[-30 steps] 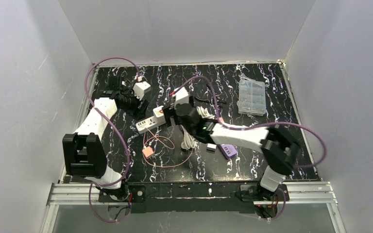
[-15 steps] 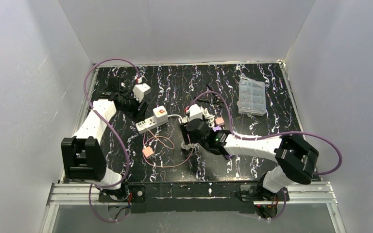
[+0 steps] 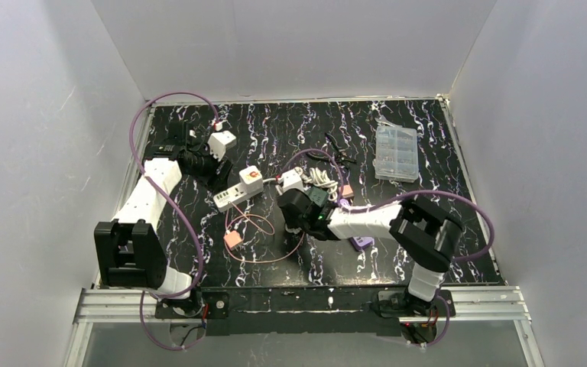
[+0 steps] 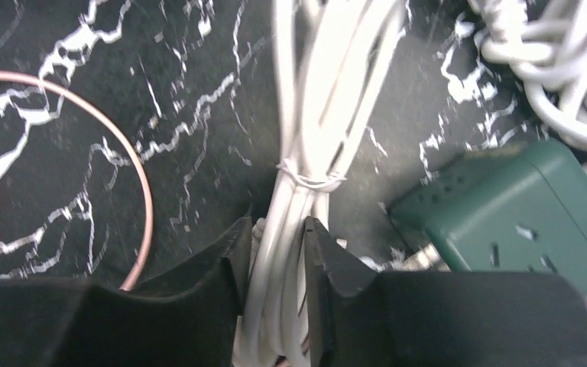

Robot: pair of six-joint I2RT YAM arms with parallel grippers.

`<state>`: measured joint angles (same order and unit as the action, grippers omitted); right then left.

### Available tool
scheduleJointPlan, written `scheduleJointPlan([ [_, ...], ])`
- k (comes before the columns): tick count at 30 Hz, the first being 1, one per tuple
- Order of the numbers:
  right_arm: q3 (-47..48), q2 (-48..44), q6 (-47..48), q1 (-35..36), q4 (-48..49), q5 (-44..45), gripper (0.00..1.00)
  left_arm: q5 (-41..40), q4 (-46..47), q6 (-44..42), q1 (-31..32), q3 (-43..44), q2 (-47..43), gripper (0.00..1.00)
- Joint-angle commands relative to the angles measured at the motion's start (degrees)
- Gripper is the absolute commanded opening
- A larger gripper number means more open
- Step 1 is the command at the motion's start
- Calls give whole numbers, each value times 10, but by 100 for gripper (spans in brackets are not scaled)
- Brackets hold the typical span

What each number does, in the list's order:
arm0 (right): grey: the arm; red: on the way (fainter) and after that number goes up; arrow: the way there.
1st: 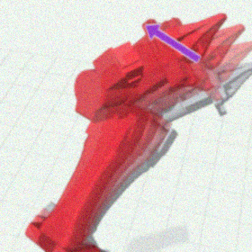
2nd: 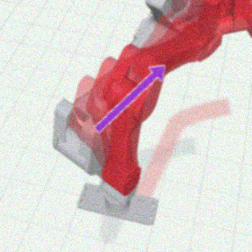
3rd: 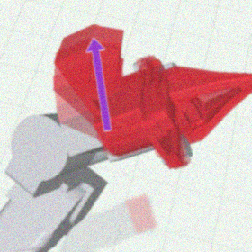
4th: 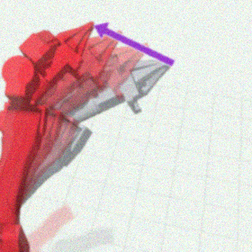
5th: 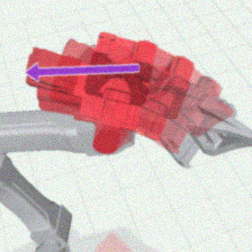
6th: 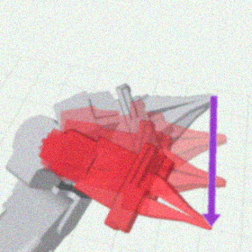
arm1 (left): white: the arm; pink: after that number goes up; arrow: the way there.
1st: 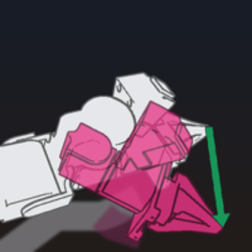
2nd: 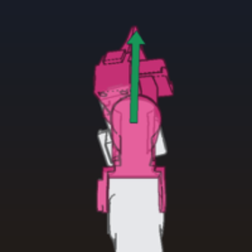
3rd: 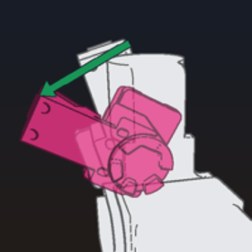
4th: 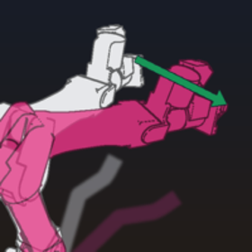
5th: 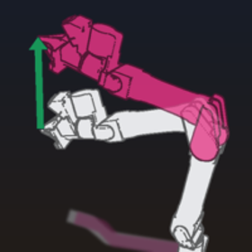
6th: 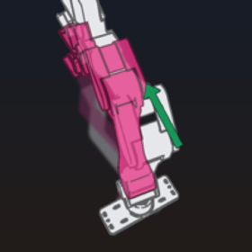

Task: Insert the plug
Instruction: Move the socket to the center of the board.

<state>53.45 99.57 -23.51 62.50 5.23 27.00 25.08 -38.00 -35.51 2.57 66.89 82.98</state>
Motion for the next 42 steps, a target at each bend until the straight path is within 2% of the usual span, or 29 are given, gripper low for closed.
scheduleJointPlan([
  [1,68,54,25,2,37,-4,31,16,-15,2,-2,14,-20,63],
  [7,192,152,50,-15,35,15,20,17,-11,3,-2,11,-18,63],
  [13,298,225,52,-60,28,9,21,14,-10,0,-2,12,-15,63],
  [16,339,244,63,-64,12,4,32,16,-10,2,-2,14,-14,63],
  [19,348,238,62,-64,2,-15,56,17,-10,3,-2,16,-17,63],
  [20,342,227,57,-64,1,-20,64,16,-11,3,-2,18,-18,63],
  [22,324,194,52,-64,-4,-22,73,15,-13,3,-2,23,-21,63],
  [27,259,65,45,-74,-57,13,85,18,-21,12,-2,45,-23,64],
  [32,140,-98,14,-124,-135,48,86,21,-25,18,-2,53,-14,64],
  [36,55,-200,-7,-173,-203,66,80,18,-25,18,-2,50,-12,64],
  [39,-6,-253,-17,-217,-212,61,76,20,-28,17,-1,50,-13,64],
  [42,-36,-262,-27,-266,-212,35,75,21,-34,18,-1,46,-12,63],
])
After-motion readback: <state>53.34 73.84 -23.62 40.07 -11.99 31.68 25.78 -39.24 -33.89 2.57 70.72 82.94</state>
